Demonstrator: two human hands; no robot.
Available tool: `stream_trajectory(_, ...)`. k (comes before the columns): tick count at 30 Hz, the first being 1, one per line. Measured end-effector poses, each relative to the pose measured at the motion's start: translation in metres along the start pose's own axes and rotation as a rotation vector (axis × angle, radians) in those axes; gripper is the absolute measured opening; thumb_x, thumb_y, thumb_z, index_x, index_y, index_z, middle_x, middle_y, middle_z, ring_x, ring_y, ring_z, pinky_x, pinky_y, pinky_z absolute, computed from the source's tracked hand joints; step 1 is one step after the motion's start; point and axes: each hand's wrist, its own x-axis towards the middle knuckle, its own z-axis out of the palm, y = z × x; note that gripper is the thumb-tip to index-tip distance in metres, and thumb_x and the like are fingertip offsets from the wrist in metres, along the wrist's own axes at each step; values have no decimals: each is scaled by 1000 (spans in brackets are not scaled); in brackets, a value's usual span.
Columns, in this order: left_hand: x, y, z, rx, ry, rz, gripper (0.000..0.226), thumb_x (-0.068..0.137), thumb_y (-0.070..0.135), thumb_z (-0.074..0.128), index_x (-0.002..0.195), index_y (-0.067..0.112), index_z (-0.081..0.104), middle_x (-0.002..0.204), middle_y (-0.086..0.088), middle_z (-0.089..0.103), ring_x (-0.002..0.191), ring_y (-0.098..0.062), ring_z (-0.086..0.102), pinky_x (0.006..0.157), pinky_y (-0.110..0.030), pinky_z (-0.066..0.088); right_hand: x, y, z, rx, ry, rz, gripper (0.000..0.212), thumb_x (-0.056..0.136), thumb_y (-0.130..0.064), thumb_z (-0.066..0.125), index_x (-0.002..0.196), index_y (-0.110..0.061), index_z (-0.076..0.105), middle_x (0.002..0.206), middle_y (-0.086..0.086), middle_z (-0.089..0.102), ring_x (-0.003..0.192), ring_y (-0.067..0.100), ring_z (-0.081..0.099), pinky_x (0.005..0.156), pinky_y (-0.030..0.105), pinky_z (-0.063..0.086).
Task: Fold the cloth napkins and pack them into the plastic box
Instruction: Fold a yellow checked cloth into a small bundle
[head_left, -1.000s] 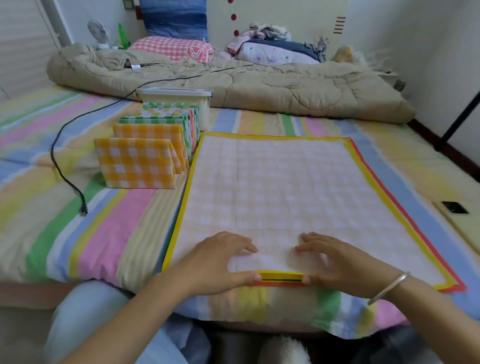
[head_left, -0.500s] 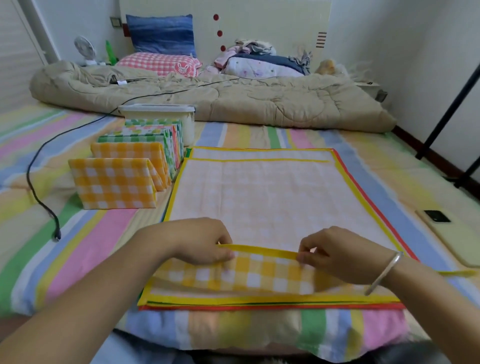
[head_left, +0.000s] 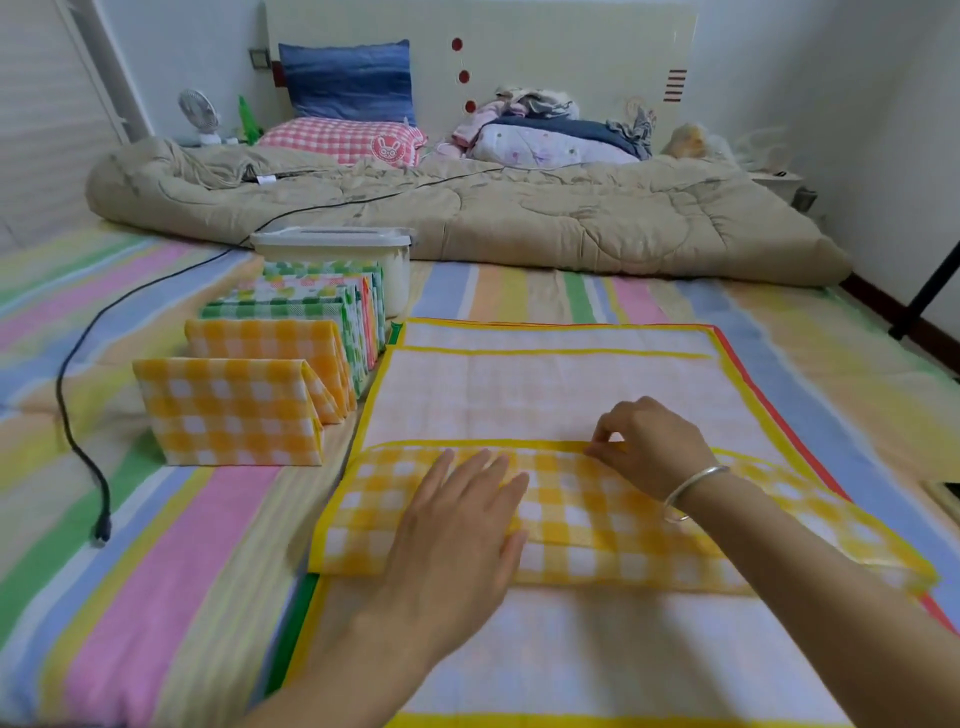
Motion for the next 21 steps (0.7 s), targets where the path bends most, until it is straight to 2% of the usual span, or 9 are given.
stream_trajectory(4, -4, -20, 21, -20, -138, -66, 63, 103, 55, 17, 143, 25, 54, 153, -1, 46, 144, -20, 38, 113, -41, 20, 11, 6, 27, 60, 38, 42, 24, 94, -45, 56, 99, -24, 67, 105, -5, 63, 104, 17, 52, 74, 30, 42)
stream_trajectory(7, -6, -23, 30, -58, -179, -87, 91, 84, 69, -24, 158, 33, 17, 166, 6, -2, 154, -13, -4, 120, -36, -2, 16, 8, 38, 59, 93, 40, 25, 94, -45, 56, 99, -23, 67, 102, -6, 61, 102, 17, 51, 71, 30, 40)
stream_trajectory(8, -7, -23, 33, -72, -205, -114, 93, 80, 69, -28, 158, 35, 8, 164, 8, -11, 153, -12, -11, 120, -36, -5, 18, 8, 40, 60, 103, 38, 25, 94, -45, 56, 98, -23, 67, 101, -6, 61, 101, 17, 51, 70, 29, 39)
stream_trajectory(9, -8, -23, 37, -71, -198, -133, 90, 83, 68, -25, 158, 35, 10, 165, 7, -7, 153, -13, -8, 120, -37, -3, 19, 8, 41, 60, 107, 34, 25, 93, -46, 56, 98, -23, 67, 101, -6, 61, 101, 16, 50, 70, 29, 39)
stream_trajectory(11, -9, -22, 40, -34, -274, -168, 76, 98, 62, -5, 153, 29, 37, 163, -1, 24, 151, -20, 20, 115, -40, 14, 22, 8, 44, 62, 110, 30, 26, 92, -47, 58, 97, -23, 67, 99, -6, 60, 100, 16, 49, 70, 29, 41)
stream_trajectory(13, -12, -23, 45, -5, -280, -183, 68, 103, 56, 8, 145, 24, 52, 155, -4, 43, 144, -23, 39, 109, -44, 22, 23, 9, 46, 66, 119, 22, 25, 92, -47, 59, 96, -23, 67, 98, -6, 60, 99, 16, 49, 70, 28, 40)
stream_trajectory(15, -13, -22, 46, 20, -279, -184, 65, 103, 55, 14, 142, 23, 55, 152, -4, 46, 143, -24, 41, 111, -52, 21, 21, 9, 48, 54, 119, 22, 25, 91, -47, 59, 96, -23, 66, 97, -5, 60, 98, 17, 49, 70, 28, 40)
stream_trajectory(18, -15, -20, 50, 74, -233, -194, 61, 98, 58, 28, 142, 26, 56, 152, -4, 47, 143, -25, 41, 109, -72, 19, 19, 6, 49, 70, 100, 20, 28, 89, -46, 61, 101, -21, 64, 100, -3, 60, 101, 21, 52, 76, 31, 44)
stream_trajectory(21, -17, -20, 52, 60, -248, -230, 62, 95, 60, 30, 141, 29, 55, 152, -1, 47, 142, -23, 41, 103, -76, 24, 4, -7, 51, 122, 110, 35, 54, 83, -55, 52, 113, -14, 65, 115, 10, 64, 108, 37, 58, 89, 45, 50)
